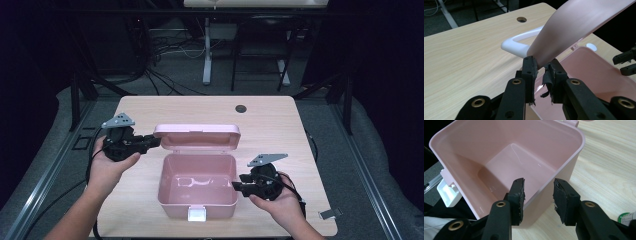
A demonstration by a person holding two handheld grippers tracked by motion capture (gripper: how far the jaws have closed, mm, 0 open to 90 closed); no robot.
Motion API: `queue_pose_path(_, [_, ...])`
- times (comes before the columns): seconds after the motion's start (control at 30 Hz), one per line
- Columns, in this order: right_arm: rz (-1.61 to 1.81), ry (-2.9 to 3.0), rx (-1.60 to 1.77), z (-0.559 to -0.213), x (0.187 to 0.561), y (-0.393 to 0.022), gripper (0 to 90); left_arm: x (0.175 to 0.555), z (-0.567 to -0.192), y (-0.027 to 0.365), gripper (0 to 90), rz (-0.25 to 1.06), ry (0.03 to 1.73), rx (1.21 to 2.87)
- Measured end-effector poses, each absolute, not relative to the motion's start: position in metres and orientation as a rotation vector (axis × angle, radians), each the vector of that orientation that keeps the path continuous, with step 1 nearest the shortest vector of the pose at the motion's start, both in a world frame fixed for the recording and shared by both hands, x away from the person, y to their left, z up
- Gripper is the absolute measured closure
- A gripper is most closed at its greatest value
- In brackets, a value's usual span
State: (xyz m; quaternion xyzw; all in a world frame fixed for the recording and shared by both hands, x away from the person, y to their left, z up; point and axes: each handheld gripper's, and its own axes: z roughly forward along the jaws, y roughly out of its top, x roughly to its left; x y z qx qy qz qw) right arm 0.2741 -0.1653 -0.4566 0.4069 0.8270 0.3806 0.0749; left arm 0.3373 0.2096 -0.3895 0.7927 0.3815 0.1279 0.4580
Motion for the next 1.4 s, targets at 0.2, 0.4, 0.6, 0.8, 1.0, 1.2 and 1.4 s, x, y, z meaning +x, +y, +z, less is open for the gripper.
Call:
queue_pose_path(0.2, [1.138,2.488,1.217,-0.459,0.275,-0.165,60.7,0.343,-0.395,0.208,77.8,0.319,0.949,1.954])
queue_pose_path(0.4, [1.138,2.491,1.221,-0.46,0.275,-0.164,60.4,0.347,-0.398,0.206,77.4,0.329,0.947,1.962])
queue_pose_path(0.6, [1.146,2.487,1.222,-0.463,0.275,-0.163,60.1,0.352,-0.401,0.203,76.4,0.335,0.959,1.955])
queue_pose_path(0.8, [1.142,2.493,1.231,-0.465,0.275,-0.163,60.1,0.357,-0.406,0.204,77.0,0.322,0.98,1.938])
queue_pose_path(1.0, [1.146,2.495,1.236,-0.467,0.275,-0.164,60.0,0.361,-0.417,0.203,77.8,0.318,0.998,1.934])
queue_pose_path(1.2, [1.157,2.491,1.238,-0.468,0.275,-0.164,60.0,0.364,-0.419,0.203,78.4,0.315,1.009,1.924])
queue_pose_path(1.4, [1.16,2.49,1.234,-0.469,0.275,-0.163,60.0,0.366,-0.423,0.202,79.1,0.321,1.018,1.921])
